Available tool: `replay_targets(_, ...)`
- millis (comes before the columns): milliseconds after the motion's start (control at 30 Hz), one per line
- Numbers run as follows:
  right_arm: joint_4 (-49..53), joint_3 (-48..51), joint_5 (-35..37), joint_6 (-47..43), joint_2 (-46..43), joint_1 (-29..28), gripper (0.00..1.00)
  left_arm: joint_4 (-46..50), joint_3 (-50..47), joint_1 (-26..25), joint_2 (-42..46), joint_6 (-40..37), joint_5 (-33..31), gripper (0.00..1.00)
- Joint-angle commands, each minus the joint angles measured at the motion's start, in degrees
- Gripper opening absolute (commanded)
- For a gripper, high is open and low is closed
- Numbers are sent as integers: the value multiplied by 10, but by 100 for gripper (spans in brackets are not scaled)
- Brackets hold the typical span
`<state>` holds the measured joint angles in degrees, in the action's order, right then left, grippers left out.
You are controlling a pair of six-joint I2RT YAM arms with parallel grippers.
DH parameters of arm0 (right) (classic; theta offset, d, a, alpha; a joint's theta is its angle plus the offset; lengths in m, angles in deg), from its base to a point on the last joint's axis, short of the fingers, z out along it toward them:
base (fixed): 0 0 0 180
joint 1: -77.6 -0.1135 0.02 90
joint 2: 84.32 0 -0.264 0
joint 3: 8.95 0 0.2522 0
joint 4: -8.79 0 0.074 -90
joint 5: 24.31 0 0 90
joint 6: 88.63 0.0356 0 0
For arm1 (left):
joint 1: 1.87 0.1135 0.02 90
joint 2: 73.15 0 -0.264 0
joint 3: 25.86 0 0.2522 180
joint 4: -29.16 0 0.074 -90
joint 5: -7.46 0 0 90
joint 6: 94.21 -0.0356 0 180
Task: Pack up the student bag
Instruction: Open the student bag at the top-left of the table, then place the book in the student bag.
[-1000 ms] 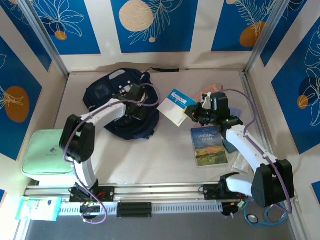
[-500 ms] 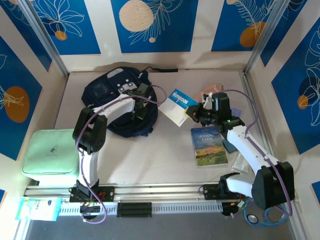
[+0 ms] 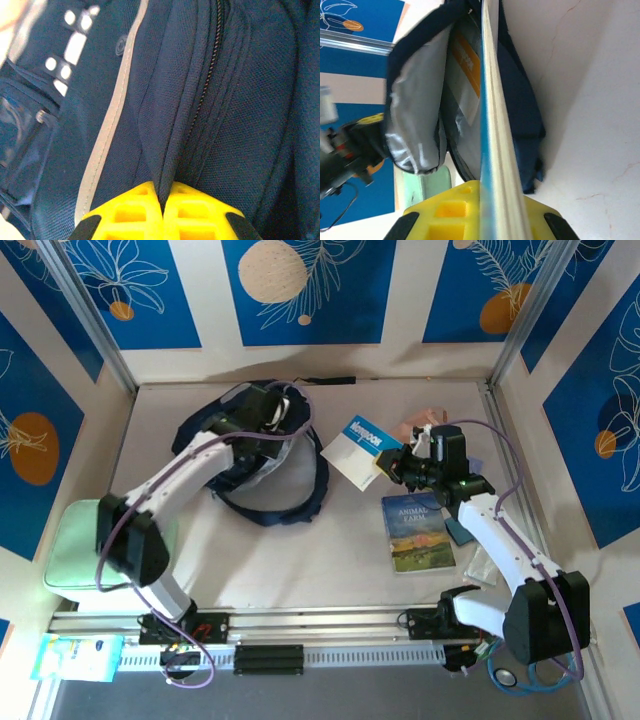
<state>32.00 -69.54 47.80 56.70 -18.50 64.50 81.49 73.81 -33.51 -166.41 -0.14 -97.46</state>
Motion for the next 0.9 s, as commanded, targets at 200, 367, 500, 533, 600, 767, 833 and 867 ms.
replay_targets(200, -101, 3, -20, 76, 56, -107, 0, -129, -30, -4, 82, 78, 109, 0)
replay_targets(367, -128, -40, 28, 116, 140, -147, 0, -138, -27, -4, 78, 96, 150, 0)
replay_targets(500, -176, -88, 69, 133, 223, -168, 0, -134, -21, -4, 77, 107, 146, 0)
replay_targets(533, -198, -99, 74, 135, 246, -174, 0, -130, -16, -4, 76, 110, 143, 0)
replay_targets(600, -208, -128, 89, 145, 290, -183, 0, -122, -11, -4, 75, 112, 144, 0)
replay_targets(767, -188, -220, 99, 174, 406, -195, 0, -117, -5, -3, 76, 122, 145, 0)
replay_targets(833, -187, -251, 99, 189, 446, -201, 2, -116, 2, -2, 75, 124, 149, 0)
replay_targets(867, -191, -266, 96, 192, 463, -204, 4, -115, 5, 0, 73, 125, 150, 0)
